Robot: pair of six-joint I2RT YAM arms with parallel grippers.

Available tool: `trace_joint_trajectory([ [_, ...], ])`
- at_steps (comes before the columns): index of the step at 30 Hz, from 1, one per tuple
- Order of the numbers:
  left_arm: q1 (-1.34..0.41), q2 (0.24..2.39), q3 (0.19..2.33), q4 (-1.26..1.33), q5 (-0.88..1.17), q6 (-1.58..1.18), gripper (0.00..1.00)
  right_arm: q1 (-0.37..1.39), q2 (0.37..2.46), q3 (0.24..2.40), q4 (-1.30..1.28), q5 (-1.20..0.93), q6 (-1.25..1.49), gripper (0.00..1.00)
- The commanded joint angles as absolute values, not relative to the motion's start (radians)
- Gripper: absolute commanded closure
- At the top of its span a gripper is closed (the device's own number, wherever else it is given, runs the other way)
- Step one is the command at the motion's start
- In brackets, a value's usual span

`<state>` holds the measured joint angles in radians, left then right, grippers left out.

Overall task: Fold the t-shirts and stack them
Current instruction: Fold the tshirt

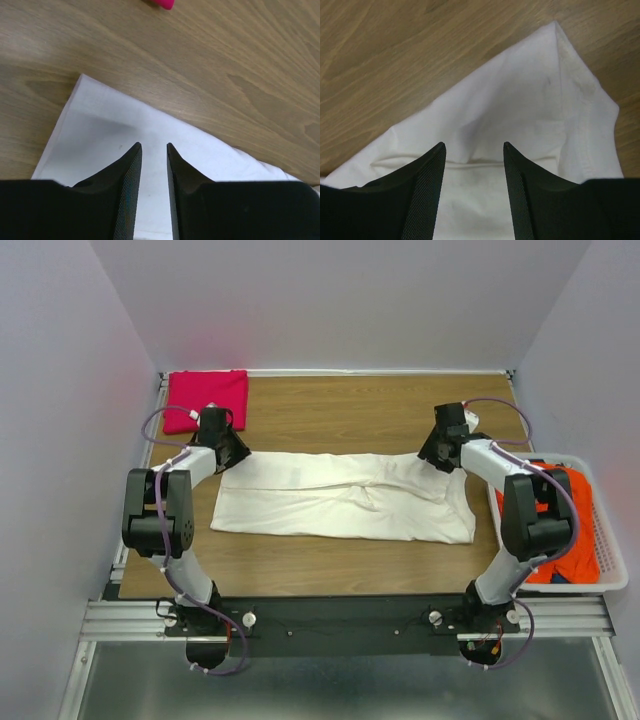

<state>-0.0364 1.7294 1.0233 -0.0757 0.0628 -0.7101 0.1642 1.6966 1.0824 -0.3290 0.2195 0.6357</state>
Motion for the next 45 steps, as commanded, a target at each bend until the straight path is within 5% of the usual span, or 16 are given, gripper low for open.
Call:
trace_joint_trajectory([
  [1,-0.035,1.785,1.058,-0.089,0.058,-0.744,0.68,0.167,1.773,1.153,-0.318,0.313,0.646,0.47],
  [28,0.064,1.853,1.054,-0.175,-0.089,-0.769,0.74,0.130,2.017,1.347,-0.316,0.245,0.646,0.48],
  [37,0.063,1.734,1.103,-0.166,0.030,-0.686,0.74,0.130,1.872,1.290,-0.318,0.146,0.591,0.33],
  [45,0.045,1.583,1.111,-0.115,0.199,-0.608,0.68,0.163,1.772,1.249,-0.319,0.075,0.517,0.34],
])
